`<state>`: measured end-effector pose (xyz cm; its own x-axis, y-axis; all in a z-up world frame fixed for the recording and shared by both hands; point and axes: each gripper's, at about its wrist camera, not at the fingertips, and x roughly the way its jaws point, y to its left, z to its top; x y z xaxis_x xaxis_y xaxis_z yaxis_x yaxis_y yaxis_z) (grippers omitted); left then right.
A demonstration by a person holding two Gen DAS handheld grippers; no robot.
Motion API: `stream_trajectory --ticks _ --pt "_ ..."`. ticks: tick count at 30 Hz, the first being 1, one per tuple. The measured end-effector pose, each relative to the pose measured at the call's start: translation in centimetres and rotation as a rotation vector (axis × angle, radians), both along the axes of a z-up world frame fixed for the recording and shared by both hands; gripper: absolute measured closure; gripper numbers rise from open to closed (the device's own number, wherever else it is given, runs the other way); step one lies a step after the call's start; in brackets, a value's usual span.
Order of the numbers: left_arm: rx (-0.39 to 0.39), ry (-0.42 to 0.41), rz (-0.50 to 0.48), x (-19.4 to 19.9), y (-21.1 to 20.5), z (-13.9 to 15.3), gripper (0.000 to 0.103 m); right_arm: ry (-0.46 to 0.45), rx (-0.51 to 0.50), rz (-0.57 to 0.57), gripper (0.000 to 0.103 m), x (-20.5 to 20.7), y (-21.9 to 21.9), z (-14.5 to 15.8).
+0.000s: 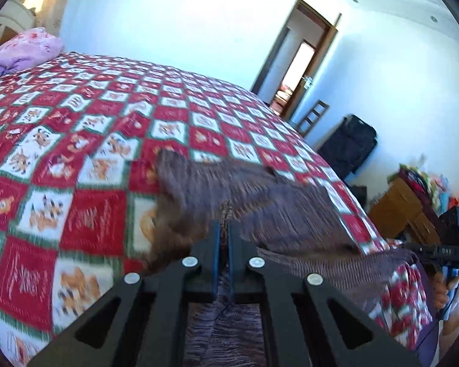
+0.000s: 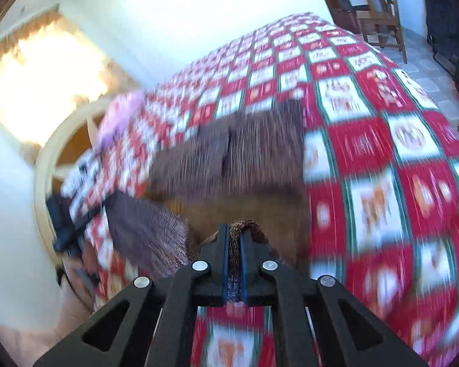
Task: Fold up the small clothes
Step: 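Fold the side edge over the center with the right gripper while the left gripper holds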
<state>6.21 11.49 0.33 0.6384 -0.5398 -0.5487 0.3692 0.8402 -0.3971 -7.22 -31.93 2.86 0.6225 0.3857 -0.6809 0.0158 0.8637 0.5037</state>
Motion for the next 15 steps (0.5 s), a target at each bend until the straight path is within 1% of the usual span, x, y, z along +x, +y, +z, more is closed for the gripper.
stream_trajectory --ticks 1,2,3,4,5,6,7,10,12,13,15 --pt "0.004 -0.01 0.02 0.7 0.1 0.0 0.099 -0.033 0.028 -0.026 0.096 1.6 -0.7 -0.3" --pt "0.025 -0.024 0.048 1.4 0.1 -0.2 0.099 -0.057 0.031 -0.056 0.096 2.7 -1.2 -0.6" --pt "0.059 -0.029 0.077 2.1 0.0 -0.5 0.099 -0.076 0.014 -0.1 0.094 3.7 -1.7 -1.2" --pt "0.087 -0.018 0.102 3.0 0.0 -1.1 0.099 -0.061 -0.033 -0.161 0.084 4.7 -2.1 -1.9" --pt "0.092 -0.001 0.109 3.6 0.1 -1.7 0.099 -0.028 -0.093 -0.218 0.067 5.4 -2.3 -2.7" --pt "0.087 0.024 0.112 4.2 0.3 -2.5 0.099 -0.011 -0.14 -0.249 0.061 5.8 -2.4 -3.4" --pt "0.086 0.048 0.115 4.7 0.5 -3.4 0.099 -0.014 -0.16 -0.264 0.057 5.8 -2.4 -4.0" --pt "0.104 0.1 0.123 5.4 0.7 -5.7 0.099 -0.015 -0.19 -0.291 0.057 5.0 -2.7 -5.1" --pt "0.087 0.12 0.121 5.5 0.9 -6.6 0.099 -0.04 -0.183 -0.272 0.057 4.5 -2.2 -5.3" --pt "0.079 0.121 0.119 5.4 0.8 -6.8 0.099 -0.044 -0.197 -0.253 0.057 4.5 -2.0 -5.3" --pt "0.074 0.115 0.113 5.3 0.7 -7.0 0.099 -0.045 -0.288 -0.205 0.057 5.4 -0.5 -5.1"
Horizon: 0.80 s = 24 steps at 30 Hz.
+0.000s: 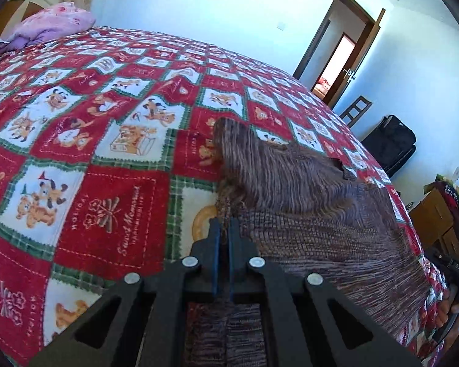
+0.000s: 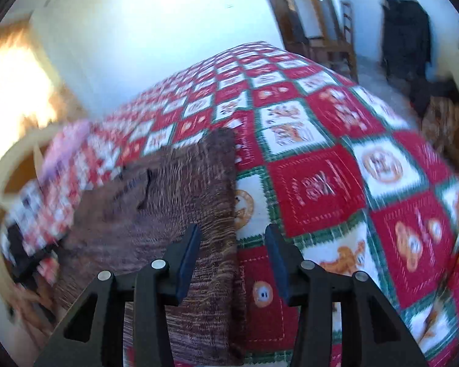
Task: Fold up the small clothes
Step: 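Fold the side edge over the center with the right gripper while the left gripper holds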
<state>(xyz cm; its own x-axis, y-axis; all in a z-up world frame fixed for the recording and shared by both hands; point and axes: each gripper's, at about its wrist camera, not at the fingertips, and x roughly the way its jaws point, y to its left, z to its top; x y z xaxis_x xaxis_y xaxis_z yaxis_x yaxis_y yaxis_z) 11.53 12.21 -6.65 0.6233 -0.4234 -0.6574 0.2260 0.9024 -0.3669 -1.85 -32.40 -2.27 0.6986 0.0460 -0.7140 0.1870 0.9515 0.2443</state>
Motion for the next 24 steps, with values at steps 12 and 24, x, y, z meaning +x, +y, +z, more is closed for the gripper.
stream_trajectory --ticks 12,24 --pt "-0.011 0.011 -0.011 0.3 0.1 -0.1 0.098 0.109 -0.209 0.094 0.087 7.0 4.4 -3.2" --pt "-0.059 -0.068 -0.003 -1.6 0.2 2.4 0.098 -0.052 -0.324 0.041 0.094 2.1 6.5 0.7"
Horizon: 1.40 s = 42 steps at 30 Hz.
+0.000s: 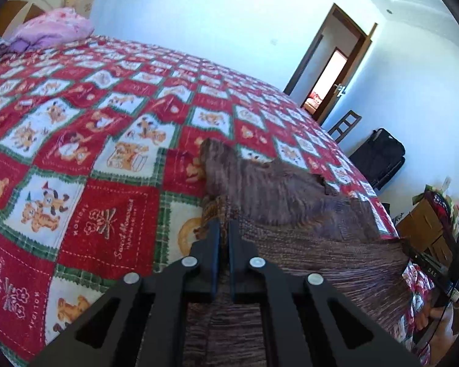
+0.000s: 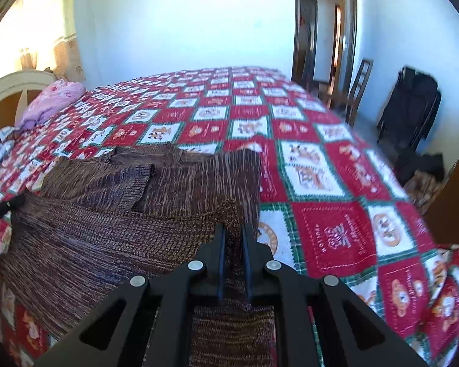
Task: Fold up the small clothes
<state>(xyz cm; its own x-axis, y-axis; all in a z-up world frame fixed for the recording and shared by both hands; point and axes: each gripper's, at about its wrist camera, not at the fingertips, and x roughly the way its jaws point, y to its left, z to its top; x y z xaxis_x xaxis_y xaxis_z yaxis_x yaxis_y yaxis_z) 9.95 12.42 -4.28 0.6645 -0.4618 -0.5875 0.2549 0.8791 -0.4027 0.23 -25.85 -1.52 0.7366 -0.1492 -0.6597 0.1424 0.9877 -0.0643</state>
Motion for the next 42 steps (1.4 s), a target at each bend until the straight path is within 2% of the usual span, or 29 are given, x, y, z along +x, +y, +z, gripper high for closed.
stream_trajectory --ticks 7,10,13,16,18,21,23,25,27,30,31,32,33,34,39,42 --pt "-0.003 -0.008 0.005 0.8 -0.6 2.4 0.098 -0.089 -0.051 0.05 0.095 -0.4 1.8 3.4" --pt "-0.011 -0.016 0.025 2.0 -0.7 3.4 0.099 -0.122 -0.026 0.053 0.095 0.8 1.6 5.1" --pt "0.018 -0.025 0.049 3.6 -0.9 4.0 0.1 -0.133 -0.035 0.061 0.095 2.7 1.6 5.8" --pt "0.043 0.031 0.02 5.2 -1.1 3.9 0.1 -0.096 -0.049 0.076 0.095 4.8 1.6 5.5" --pt "0.107 0.073 -0.032 5.4 -1.3 3.3 0.099 -0.078 -0.041 0.08 0.095 5.0 1.5 5.1" --pt "0.197 0.098 -0.083 4.6 -1.2 1.5 0.088 -0.072 -0.051 0.073 0.095 4.2 1.4 4.2" --pt "0.222 0.133 -0.082 4.2 -1.0 -0.1 0.064 -0.065 -0.038 0.061 0.095 3.2 1.2 3.4" --pt "0.21 0.178 -0.078 4.2 -0.8 -1.6 0.053 -0.054 -0.014 0.052 0.095 2.6 0.9 2.8" --pt "0.158 0.209 -0.07 4.2 -0.5 -2.7 0.05 -0.044 -0.002 0.048 0.095 2.2 0.8 2.3" --pt "0.102 0.202 -0.053 4.2 -0.1 -2.6 0.045 -0.03 0.006 0.046 0.095 1.9 0.9 1.8" --pt "0.099 0.201 -0.048 4.1 -0.2 -2.6 0.046 -0.03 0.006 0.046 0.095 1.8 0.9 1.8" --pt "0.101 0.195 -0.046 4.0 -0.2 -2.5 0.053 -0.032 0.007 0.047 0.095 1.7 1.0 1.8" --pt "0.112 0.174 -0.048 3.7 -0.4 -2.4 0.065 -0.033 0.007 0.047 0.095 1.7 1.0 1.9" --pt "0.131 0.152 -0.062 3.3 -0.7 -2.2 0.095 -0.035 0.011 0.044 0.095 1.6 0.9 1.9" --pt "0.201 0.074 -0.07 2.4 -1.8 -1.8 0.097 -0.025 0.035 0.028 0.095 1.6 0.6 1.6" --pt "0.14 0.078 -0.037 2.1 -0.9 -1.1 0.098 -0.026 0.038 0.016 0.095 1.3 0.5 1.6"
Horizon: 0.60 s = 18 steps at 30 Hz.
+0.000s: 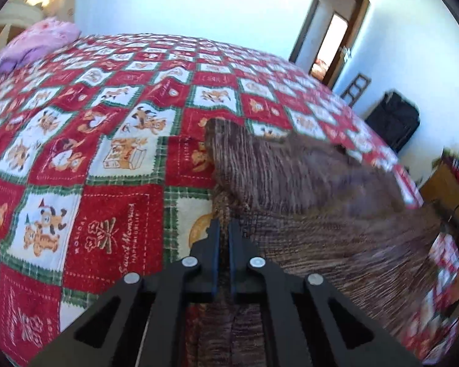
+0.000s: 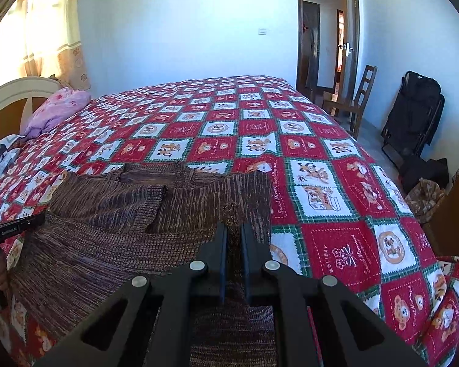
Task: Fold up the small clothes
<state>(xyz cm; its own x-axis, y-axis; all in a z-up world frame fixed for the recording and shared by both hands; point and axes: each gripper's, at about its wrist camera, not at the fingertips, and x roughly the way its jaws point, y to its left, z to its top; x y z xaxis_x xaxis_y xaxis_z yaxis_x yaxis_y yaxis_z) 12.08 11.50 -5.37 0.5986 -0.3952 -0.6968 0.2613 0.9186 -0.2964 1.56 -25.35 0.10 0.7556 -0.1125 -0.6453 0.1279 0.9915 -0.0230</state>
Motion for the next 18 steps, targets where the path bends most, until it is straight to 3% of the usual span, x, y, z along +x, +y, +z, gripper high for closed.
stream_trajectory --ticks 3,9,14,18 --pt "-0.064 -0.021 0.016 -0.5 0.8 1.8 0.098 -0.014 0.01 0.005 0.095 -0.5 -0.1 0.7" --pt "-0.066 -0.079 0.01 0.6 -0.3 5.1 0.098 -0.068 -0.016 0.015 0.095 0.0 0.0 3.0" --pt "-0.051 -0.099 0.049 4.2 -1.7 6.5 0.098 -0.11 -0.059 0.011 0.095 3.4 -0.1 4.7" --pt "-0.046 -0.115 0.104 7.7 -2.2 6.7 0.098 -0.132 -0.101 -0.028 0.095 8.4 -1.3 5.0"
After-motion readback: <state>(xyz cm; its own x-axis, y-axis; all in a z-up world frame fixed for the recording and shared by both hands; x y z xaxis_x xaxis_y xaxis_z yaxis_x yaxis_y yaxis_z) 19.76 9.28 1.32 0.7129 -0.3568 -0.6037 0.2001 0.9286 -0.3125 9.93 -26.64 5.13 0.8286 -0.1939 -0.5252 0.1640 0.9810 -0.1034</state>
